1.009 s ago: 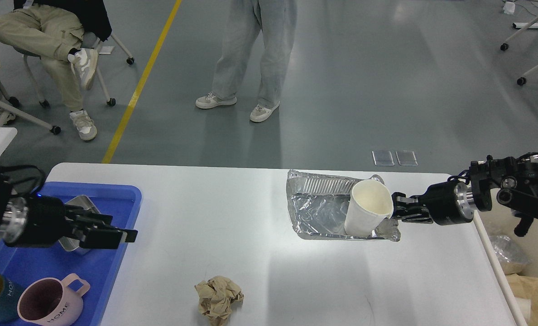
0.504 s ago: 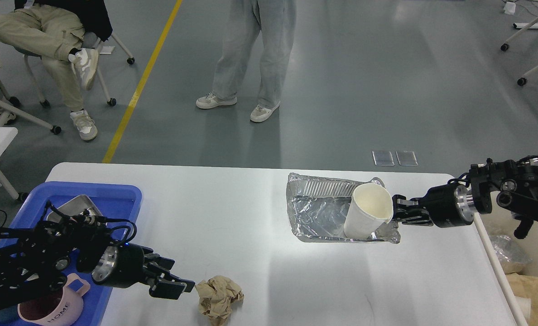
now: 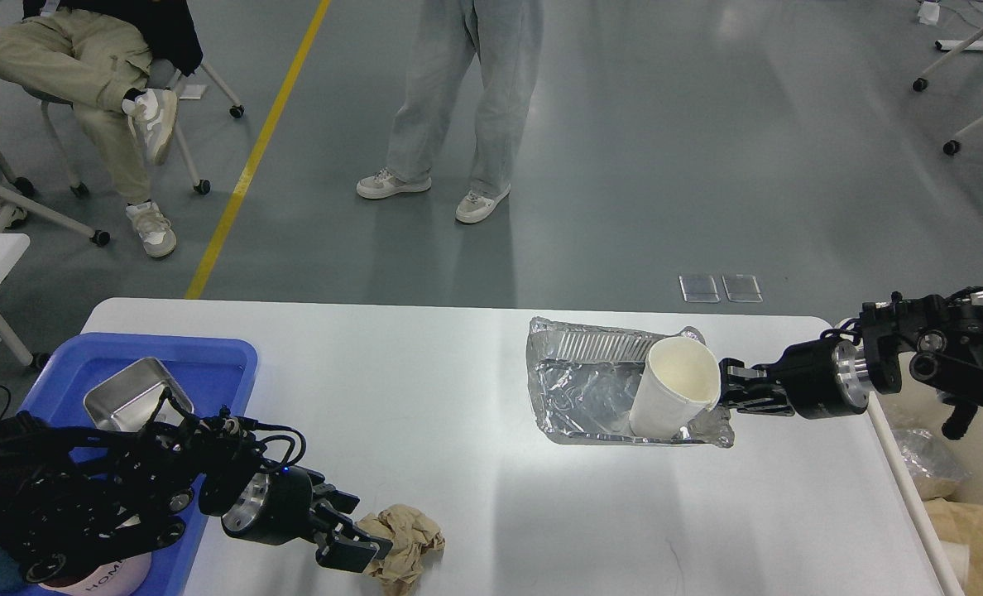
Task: Tidy desktop
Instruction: 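Lower the left gripper to the crumpled tan paper and grasp it, then lift the crumpled paper with the left gripper over the foil tray, then drop the crumpled paper into the foil tray by opening the left gripper, then carry the foil tray with the right gripper into the white bin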
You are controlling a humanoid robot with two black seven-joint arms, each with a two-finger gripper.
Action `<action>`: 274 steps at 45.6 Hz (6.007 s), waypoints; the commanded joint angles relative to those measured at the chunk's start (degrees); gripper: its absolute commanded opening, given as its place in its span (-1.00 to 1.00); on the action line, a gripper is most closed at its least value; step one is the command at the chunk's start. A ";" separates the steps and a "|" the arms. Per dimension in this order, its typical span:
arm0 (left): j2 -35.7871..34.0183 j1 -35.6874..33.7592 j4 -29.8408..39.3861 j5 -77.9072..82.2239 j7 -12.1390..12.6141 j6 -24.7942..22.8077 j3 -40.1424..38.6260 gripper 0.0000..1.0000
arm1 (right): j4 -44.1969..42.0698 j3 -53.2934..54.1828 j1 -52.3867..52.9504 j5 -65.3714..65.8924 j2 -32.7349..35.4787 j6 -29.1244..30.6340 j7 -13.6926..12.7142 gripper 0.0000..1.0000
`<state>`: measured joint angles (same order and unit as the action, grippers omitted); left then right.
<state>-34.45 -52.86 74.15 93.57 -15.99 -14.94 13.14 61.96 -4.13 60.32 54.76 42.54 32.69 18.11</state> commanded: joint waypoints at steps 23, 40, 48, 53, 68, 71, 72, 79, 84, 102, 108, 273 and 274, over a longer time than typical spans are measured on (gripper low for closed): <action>8.69 0.83 -6.03 0.03 0.00 1.23 2.24 0.47 | 0.18 0.52 -0.55 -0.01 0.35 -0.09 0.00 -1.00; 7.73 0.66 -5.94 0.29 -0.18 -1.14 2.68 -0.48 | 0.09 0.61 -0.55 -0.01 0.26 -0.09 0.00 -1.00; 7.64 0.13 -5.94 0.47 -1.14 -2.20 3.30 -0.96 | 0.09 0.61 -0.55 0.08 0.26 -0.09 0.00 -1.00; 7.55 -0.48 -5.68 0.38 -2.37 -2.20 3.39 -1.00 | 0.09 0.61 -0.55 0.08 0.26 -0.09 0.00 -1.00; 5.80 -2.50 -4.54 0.65 -3.08 -2.37 3.39 -1.00 | 0.00 0.70 -0.46 -0.01 0.35 -0.09 0.00 -1.00; 4.48 -3.03 -3.49 0.65 -3.17 -2.55 3.30 -1.00 | 0.00 0.70 -0.46 0.08 0.35 -0.17 0.00 -1.00; 4.13 -3.21 -3.05 0.65 -3.25 -2.64 3.39 -1.00 | 0.00 0.70 -0.46 -0.01 0.35 -0.09 0.00 -1.00; -1.67 -6.72 1.52 0.65 -3.96 -4.57 3.04 -1.00 | 0.00 0.70 -0.46 -0.01 0.35 -0.09 0.00 -1.00; -8.87 -10.94 6.61 0.56 -5.10 -6.94 2.51 -1.00 | 0.00 0.70 -0.38 -0.01 0.35 -0.09 0.00 -1.00; -27.51 -29.92 14.36 -3.74 -7.82 -10.46 1.28 -1.00 | 0.09 0.79 -0.11 -0.01 0.26 -0.18 0.00 -1.00; -30.06 -36.25 14.80 -6.64 -8.44 -12.92 1.36 -1.00 | 0.09 0.79 -0.11 -0.01 0.35 -0.18 0.00 -1.00; 3.60 -16.84 -17.72 -44.62 -2.02 2.72 -28.25 0.77 | -5.88 0.08 -6.26 -13.54 21.18 -1.32 -0.44 -1.00; 3.42 -16.22 -17.72 -44.79 -2.02 3.24 -28.78 0.77 | -6.32 0.00 -6.52 -14.15 21.44 -1.40 -0.44 -1.00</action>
<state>-29.85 -71.89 56.41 49.52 -18.03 -13.69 -12.44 57.83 -4.06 55.30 43.40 62.37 31.56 17.60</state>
